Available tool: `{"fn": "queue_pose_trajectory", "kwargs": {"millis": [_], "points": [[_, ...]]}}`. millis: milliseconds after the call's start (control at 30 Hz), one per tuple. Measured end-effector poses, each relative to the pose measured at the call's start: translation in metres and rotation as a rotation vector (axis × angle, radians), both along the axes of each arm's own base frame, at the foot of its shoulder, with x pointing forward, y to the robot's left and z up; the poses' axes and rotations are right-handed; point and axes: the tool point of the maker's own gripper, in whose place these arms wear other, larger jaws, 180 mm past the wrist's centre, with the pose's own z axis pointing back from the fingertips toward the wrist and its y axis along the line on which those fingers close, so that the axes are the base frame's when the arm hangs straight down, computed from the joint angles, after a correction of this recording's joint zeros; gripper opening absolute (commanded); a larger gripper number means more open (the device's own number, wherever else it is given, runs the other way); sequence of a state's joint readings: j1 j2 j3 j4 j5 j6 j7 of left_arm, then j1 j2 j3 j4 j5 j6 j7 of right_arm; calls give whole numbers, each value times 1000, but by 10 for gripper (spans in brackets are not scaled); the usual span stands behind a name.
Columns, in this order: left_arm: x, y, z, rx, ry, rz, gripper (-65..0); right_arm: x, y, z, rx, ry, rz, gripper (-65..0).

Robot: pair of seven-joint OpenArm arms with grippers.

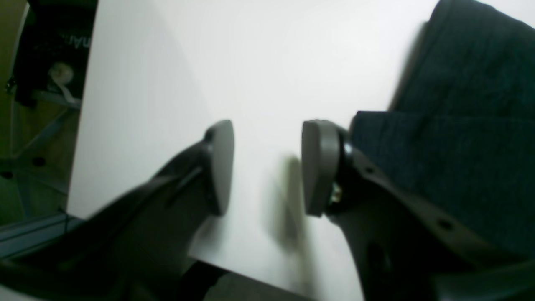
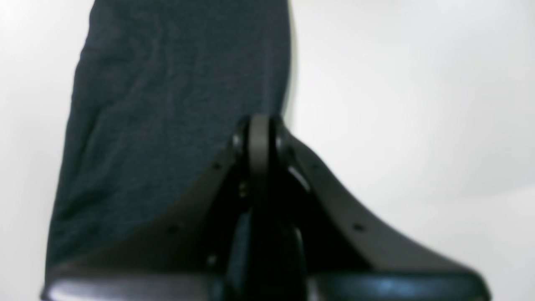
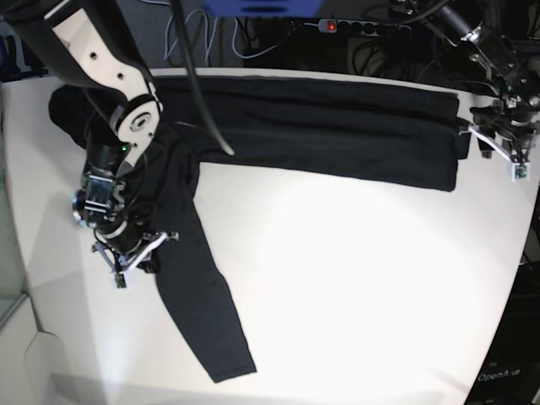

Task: Fold the T-shirt properly
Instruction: 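Open the right gripper and move it to the sleeve, then grasp the sleeve with the right gripper and fold it onto the shirt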

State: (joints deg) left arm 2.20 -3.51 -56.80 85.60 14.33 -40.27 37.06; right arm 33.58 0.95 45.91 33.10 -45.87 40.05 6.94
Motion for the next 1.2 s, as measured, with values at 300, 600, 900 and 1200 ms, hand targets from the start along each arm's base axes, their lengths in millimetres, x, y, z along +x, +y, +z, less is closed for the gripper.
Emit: {"fn": "queue_pose_trajectory", "kwargs": {"millis": [300,600,900,1200], "points": [[-3,3,-1,14,17,0,-389,-13,14,9,6,-127,-16,-650],[-6,5,-3,40,51,-5,-389,-24,-17,78,-149,-347,-116,-650],[1,4,0,43,35,-6,-389,-83,9,66,-191,-345,-24,-650],[4,3,1,45,26,-13,-389,-143,90,86,-166,-410,213,-650]]}}
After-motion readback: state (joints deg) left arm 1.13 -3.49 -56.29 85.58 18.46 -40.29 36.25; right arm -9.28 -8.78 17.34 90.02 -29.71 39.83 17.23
